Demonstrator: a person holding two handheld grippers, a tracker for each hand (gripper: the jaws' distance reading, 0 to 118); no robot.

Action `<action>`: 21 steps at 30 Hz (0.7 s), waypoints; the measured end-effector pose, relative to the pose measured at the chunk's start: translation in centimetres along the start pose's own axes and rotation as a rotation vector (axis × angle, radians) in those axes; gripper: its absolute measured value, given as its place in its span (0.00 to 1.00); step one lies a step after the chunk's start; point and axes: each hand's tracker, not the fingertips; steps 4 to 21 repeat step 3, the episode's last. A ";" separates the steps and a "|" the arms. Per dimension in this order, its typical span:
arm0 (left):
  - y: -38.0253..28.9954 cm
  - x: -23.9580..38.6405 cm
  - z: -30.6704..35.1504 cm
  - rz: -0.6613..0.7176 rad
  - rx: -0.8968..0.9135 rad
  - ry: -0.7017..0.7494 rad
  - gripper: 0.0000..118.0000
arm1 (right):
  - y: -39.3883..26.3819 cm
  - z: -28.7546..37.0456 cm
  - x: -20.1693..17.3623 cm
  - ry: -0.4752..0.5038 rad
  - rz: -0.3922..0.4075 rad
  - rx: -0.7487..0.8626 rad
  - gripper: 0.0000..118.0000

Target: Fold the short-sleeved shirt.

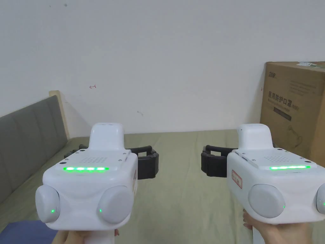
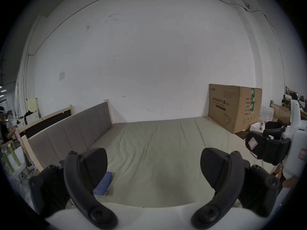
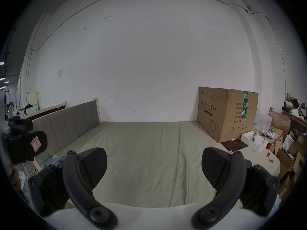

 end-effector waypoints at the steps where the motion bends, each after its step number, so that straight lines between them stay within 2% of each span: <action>1: 0.0 0.0 -0.1 0.001 -0.001 0.011 0.96 | 0.1 0.0 0.0 0.003 -0.002 0.003 0.96; 21: -0.1 -0.2 -0.1 0.003 -0.003 0.028 0.96 | 0.1 0.0 -0.1 0.002 0.003 0.006 0.96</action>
